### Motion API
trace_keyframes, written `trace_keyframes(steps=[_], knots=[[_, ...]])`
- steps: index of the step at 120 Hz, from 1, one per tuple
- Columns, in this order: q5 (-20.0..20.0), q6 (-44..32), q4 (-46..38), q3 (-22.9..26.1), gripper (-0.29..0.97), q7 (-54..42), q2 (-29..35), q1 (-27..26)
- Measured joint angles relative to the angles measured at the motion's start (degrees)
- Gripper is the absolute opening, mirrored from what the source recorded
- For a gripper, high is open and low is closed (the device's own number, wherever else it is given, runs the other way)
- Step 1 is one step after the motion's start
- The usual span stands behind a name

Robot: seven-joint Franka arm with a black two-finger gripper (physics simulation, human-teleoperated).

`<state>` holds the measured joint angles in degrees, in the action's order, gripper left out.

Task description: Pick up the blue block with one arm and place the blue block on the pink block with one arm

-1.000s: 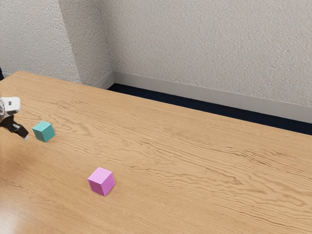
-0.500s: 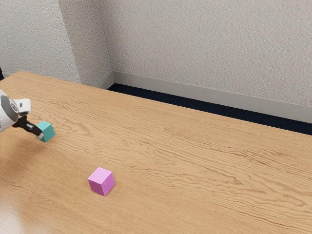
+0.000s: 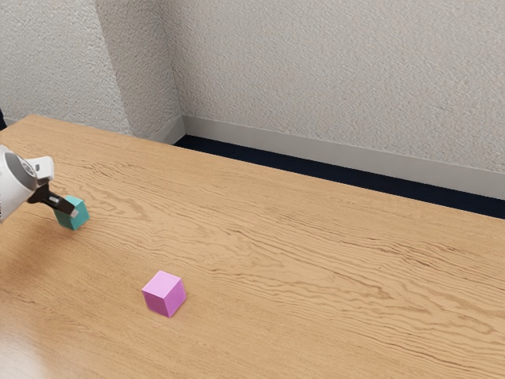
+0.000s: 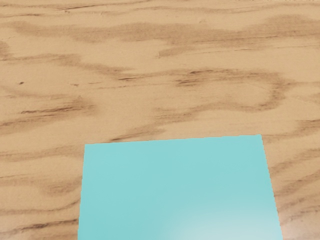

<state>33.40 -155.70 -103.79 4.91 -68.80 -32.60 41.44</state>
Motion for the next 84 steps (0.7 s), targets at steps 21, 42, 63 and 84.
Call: trace_keyframes(steps=[21,42,63,84], knots=[[2.74,-0.16,1.16,0.01,0.60,-1.33,-1.22,-0.04],[5.93,-0.24,1.28,-0.03,0.51,-2.85,-1.36,-0.11],[6.73,-0.29,1.16,-0.28,0.40,-3.99,-0.96,-0.77],[6.89,-0.49,1.00,-0.38,0.36,-4.74,-0.59,-1.07]])
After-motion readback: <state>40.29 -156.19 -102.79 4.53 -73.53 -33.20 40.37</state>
